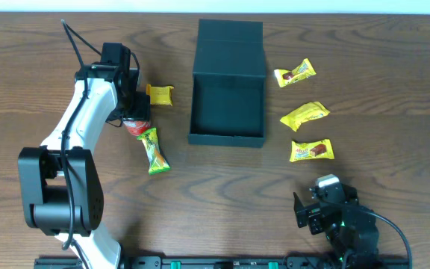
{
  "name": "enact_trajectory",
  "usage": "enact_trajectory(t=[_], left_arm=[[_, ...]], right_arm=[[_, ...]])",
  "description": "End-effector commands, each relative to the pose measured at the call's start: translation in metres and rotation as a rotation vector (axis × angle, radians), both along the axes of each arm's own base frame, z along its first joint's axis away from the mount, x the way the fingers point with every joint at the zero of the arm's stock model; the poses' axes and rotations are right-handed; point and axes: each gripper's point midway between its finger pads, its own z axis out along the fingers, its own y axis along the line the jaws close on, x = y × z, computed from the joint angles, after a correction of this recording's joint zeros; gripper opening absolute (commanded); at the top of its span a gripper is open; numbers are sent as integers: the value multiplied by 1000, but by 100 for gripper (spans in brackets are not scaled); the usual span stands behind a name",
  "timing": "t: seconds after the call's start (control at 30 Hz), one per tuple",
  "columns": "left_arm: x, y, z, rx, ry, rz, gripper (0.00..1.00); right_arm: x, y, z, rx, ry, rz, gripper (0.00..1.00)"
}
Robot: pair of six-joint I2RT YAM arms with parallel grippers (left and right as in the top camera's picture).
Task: Pack container
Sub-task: 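Reach the left gripper to the red Pringles can and grasp it, then lift the can with the left gripper and lower it into the black box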
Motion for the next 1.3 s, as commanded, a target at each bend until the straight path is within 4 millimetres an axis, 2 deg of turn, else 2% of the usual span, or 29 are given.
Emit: enact_trajectory(t=[0.0,0.13,0.27,0.3,0.43,0.53,0.6,0.67,0.77,1.07,1.17,1.27], left_arm=[[11,-1,8,-16,-21,49,66],[27,-10,31,-68,-72,48,66],[50,-21,71,-141,-157,62,66],[59,-32,89,-204,-198,42,67],[80,-76,144,-478,-302,-12,68],[86,-111,176,-738,-324,-32,73],[85,-129,188,-904,-273,-19,70],[75,-151,190,-1050,-169,-46,62],[65,-174,179,-1126,-60,-77,56],[38,-248,131,-1146,236,-22,58],[34,-259,114,-1142,320,29,58],[36,-259,101,-1139,369,81,56]], right_arm=[[0,-2,-3,-9,3,-8,99],[0,-2,-3,-9,3,-8,99],[0,-2,-3,-9,3,-8,99],[0,-2,-3,-9,3,-8,99],[0,-2,-3,-9,3,-8,99],[0,-2,-3,-9,3,-8,99],[0,-2,-3,-9,3,-8,99],[0,-2,-3,-9,3,-8,100],[0,-2,-3,-9,3,-8,99],[0,-2,-3,-9,3,-8,99],[0,-2,-3,-9,3,-8,99],[0,-2,-3,-9,3,-8,99]])
